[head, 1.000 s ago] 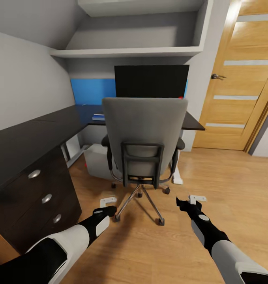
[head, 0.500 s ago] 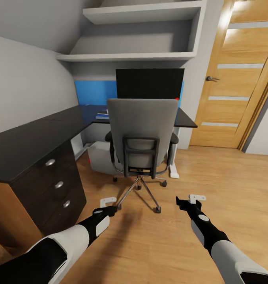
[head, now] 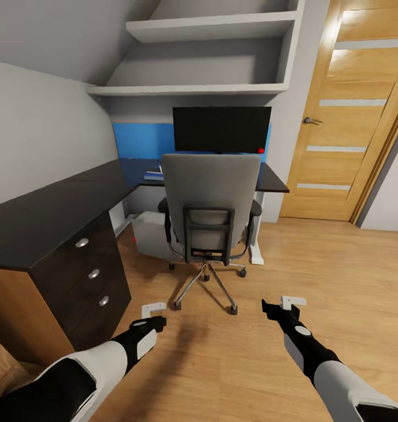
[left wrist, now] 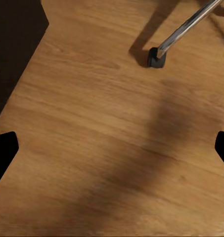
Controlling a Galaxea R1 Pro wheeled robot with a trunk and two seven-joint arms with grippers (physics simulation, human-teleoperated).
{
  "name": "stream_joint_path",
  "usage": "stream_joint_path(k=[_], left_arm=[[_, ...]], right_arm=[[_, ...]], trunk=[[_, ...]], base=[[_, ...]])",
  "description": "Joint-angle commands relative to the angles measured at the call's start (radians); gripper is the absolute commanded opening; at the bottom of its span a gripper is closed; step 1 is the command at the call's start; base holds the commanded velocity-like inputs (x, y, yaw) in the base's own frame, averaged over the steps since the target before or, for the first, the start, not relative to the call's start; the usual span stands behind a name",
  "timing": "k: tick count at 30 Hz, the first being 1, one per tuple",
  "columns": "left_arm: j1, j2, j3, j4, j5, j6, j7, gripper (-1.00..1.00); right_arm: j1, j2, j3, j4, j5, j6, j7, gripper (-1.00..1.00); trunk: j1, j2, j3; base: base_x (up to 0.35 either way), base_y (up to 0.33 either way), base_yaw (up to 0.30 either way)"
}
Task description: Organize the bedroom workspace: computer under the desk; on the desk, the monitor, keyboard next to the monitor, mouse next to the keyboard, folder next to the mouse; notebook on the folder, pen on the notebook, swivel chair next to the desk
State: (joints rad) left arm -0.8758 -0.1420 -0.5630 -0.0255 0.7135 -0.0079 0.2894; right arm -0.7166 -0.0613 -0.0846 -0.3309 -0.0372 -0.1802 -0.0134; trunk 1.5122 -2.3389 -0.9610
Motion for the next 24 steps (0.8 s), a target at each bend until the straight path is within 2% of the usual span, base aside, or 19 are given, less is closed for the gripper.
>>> stream_joint_path(k=[1, 4, 5, 7, 8, 11, 13, 15, 19, 24], left_arm=[[0.01, 0.003, -0.009, 0.001, 0.009, -0.002, 0.004, 1.0], [0.056, 0.013, -0.009, 0.004, 0.008, -0.004, 0.003, 1.0], [0.075, 0.015, -0.009, 0.004, 0.008, -0.008, 0.002, 1.0], [0.092, 0.016, -0.009, 0.005, 0.008, -0.019, 0.002, 1.0], [0.109, 0.017, -0.01, 0.005, 0.008, -0.036, 0.002, 1.0], [0.151, 0.017, -0.01, 0.005, 0.008, -0.076, 0.002, 1.0], [0.197, 0.018, -0.01, 0.005, 0.008, -0.117, 0.005, 1.0], [0.233, 0.019, -0.01, 0.005, 0.008, -0.143, 0.007, 1.0], [0.285, 0.021, -0.01, 0.005, 0.007, -0.179, 0.009, 1.0], [0.387, 0.039, -0.012, 0.006, 0.006, -0.285, 0.01, 1.0]], right_arm=[[0.001, 0.0, -0.001, 0.016, -0.004, -0.015, 0.0, 1.0], [0.008, 0.002, 0.0, 0.103, -0.003, -0.098, 0.0, 1.0], [0.01, 0.004, 0.001, 0.152, -0.002, -0.158, 0.0, 1.0], [0.012, 0.01, 0.0, 0.206, -0.001, -0.227, 0.0, 1.0], [0.013, 0.018, 0.0, 0.258, -0.001, -0.298, 0.0, 1.0], [0.026, 0.029, -0.001, 0.315, 0.0, -0.421, 0.0, 1.0], [0.076, 0.034, 0.0, 0.337, -0.001, -0.489, 0.001, 1.0], [0.12, 0.036, 0.0, 0.344, 0.0, -0.512, 0.002, 1.0], [0.155, 0.038, 0.0, 0.349, 0.0, -0.526, 0.003, 1.0], [0.214, 0.038, -0.001, 0.352, 0.0, -0.529, 0.003, 1.0]], trunk=[[-0.004, 0.007, 0.002], [-0.016, 0.028, 0.012], [-0.019, 0.035, 0.015], [-0.027, 0.049, 0.021], [-0.031, 0.056, 0.024], [-0.042, 0.077, 0.034], [-0.05, 0.091, 0.04], [-0.058, 0.105, 0.046], [-0.073, 0.133, 0.059], [-0.092, 0.168, 0.074]], base=[[0.0, 0.0, 0.0], [0.0, 0.0, 0.0], [0.0, 0.0, 0.0], [0.0, 0.0, 0.0], [0.0, 0.0, 0.0], [0.0, 0.0, 0.0], [0.0, 0.0, 0.0], [0.0, 0.0, 0.0], [0.0, 0.0, 0.0], [0.0, 0.0, 0.0]])
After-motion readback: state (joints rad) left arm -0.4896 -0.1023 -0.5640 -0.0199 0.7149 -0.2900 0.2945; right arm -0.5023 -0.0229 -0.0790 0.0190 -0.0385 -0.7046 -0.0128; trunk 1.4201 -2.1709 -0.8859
